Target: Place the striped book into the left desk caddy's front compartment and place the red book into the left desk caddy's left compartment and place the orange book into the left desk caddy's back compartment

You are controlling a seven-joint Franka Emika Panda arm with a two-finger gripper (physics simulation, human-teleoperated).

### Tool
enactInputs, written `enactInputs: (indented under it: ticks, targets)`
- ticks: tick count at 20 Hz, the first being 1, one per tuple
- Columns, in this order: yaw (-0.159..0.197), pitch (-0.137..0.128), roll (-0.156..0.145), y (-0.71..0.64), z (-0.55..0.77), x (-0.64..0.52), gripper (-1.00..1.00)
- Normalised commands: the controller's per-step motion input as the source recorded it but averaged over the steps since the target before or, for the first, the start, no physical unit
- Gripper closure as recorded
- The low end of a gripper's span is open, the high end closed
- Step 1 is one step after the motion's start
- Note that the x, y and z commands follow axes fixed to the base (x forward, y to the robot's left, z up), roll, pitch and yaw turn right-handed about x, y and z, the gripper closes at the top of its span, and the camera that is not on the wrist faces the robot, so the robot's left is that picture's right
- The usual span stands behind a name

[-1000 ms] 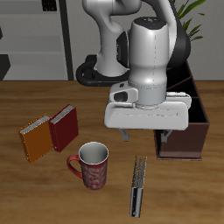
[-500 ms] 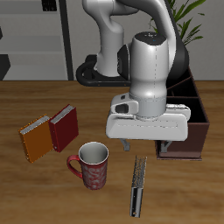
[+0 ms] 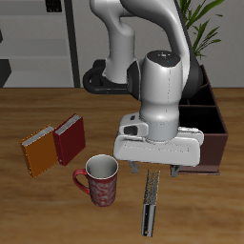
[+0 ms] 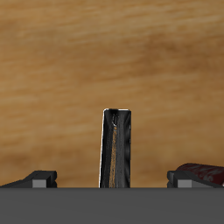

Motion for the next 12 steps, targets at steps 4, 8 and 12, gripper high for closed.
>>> enactInputs:
  ticks: [4,8,12]
  targets:
    - [-0.001,0.002,0.007,0.03,-0.14,-0.01,-1.00]
    - [0.002,0.016,-0.003,0.02,-0.13,0.03,-1.00]
    - [-0.011,0.034,-0.019,-0.01,-0.05,0.07,-1.00]
